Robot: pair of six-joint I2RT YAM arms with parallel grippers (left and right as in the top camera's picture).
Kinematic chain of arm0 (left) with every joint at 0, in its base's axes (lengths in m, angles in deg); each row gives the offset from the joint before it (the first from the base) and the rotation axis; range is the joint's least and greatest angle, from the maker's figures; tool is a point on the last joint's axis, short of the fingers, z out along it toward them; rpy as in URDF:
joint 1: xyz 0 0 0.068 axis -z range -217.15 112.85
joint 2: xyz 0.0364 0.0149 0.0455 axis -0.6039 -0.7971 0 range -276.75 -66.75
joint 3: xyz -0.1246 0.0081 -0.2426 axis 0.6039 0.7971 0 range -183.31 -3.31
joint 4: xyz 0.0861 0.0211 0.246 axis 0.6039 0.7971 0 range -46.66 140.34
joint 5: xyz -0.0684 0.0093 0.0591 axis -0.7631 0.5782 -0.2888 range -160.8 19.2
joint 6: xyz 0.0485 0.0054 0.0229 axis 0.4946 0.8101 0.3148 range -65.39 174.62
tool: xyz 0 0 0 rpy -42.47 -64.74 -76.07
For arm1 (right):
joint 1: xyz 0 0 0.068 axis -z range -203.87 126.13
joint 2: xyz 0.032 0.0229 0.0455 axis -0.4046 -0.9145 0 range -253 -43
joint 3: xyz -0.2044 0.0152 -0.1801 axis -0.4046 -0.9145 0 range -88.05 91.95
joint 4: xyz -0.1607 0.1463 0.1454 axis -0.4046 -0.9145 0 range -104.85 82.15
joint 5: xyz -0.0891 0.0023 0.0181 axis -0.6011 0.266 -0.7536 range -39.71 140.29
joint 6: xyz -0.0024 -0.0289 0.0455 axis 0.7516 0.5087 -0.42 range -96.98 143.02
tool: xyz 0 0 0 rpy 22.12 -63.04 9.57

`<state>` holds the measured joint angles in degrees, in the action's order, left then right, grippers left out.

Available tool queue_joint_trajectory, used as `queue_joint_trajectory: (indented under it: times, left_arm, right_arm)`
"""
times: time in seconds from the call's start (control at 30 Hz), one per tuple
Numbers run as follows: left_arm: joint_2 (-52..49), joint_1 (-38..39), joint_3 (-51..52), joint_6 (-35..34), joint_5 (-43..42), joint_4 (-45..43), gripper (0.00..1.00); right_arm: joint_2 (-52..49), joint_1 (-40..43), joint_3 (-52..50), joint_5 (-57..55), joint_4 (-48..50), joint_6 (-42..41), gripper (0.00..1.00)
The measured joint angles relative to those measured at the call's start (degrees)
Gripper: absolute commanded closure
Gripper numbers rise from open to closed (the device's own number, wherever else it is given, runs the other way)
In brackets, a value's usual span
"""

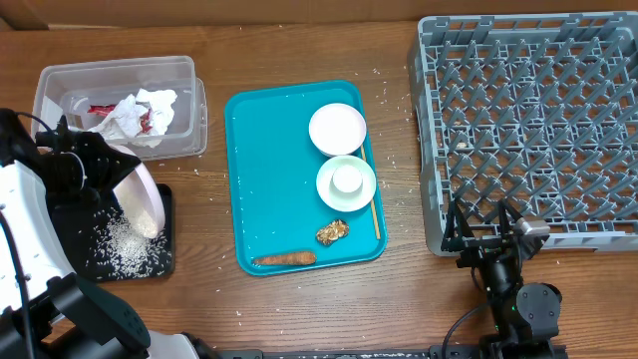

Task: Sort waste into correct bins and load items into the dishwasher
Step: 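Carry the plate left and tilt it to pour rice out, then hold the white plate tilted over the black tray, shaking rice off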

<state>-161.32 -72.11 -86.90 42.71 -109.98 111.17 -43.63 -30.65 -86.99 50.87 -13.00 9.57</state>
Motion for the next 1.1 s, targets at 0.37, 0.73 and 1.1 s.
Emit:
queue_joint_trajectory:
  times: [0.37,0.73,1.1]
  left_arm:
    - [0.0,-4.9,0.0,0.3,-7.3,1.4,0.96]
    - [0.0,-11.3,0.0,0.3,-14.0,5.3,0.96]
    - [0.0,-12.7,0.1,0.3,-17.8,4.9,0.96]
  right_arm:
    - [0.0,0.0,0.0,0.0,0.0,0.0,0.0]
    - [0.0,0.0,0.0,0.0,0.0,0.0,0.0]
    - [0.0,0.0,0.0,0.0,0.0,0.0,0.0]
